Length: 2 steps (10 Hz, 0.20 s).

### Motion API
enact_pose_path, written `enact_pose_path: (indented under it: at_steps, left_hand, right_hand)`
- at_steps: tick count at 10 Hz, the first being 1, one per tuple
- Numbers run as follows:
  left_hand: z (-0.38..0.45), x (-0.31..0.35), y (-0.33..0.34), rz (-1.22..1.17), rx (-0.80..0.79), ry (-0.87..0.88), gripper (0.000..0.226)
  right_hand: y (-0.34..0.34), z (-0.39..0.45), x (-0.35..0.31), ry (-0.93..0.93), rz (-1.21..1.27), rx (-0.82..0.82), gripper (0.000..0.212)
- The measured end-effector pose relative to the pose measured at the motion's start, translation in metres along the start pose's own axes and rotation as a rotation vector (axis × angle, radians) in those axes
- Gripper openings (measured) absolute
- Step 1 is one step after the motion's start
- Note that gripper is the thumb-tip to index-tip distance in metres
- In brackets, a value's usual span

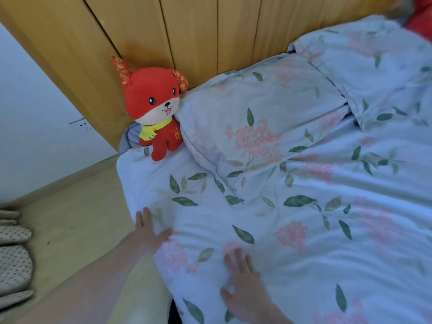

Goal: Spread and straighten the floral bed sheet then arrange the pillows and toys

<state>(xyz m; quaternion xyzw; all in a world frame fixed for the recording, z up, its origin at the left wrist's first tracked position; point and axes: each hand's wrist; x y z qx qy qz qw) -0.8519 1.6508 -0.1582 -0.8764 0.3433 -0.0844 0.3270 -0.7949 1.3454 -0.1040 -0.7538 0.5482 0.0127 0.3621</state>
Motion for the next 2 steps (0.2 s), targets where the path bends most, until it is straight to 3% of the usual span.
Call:
enact_pose_path:
  at_steps: [1,2]
  left_hand:
    - [-0.057,-0.013,0.009,0.304,0.028,0.031,0.105]
    - [-0.115,-0.017,0.026,0.327,0.063,0.121,0.088]
  right_hand:
    - [-0.005,-0.025,-0.016,-0.083,0.173,-0.102,0.066]
    - [-0.012,-0.062,-0.031,-0.107,0.267,-0.056,0.058]
Point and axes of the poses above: each hand's wrist, its own z-axis towards the middle knuckle, its own y-axis out of the palm, x = y × z, and after that the axes turned 10 degrees about -y, right-handed
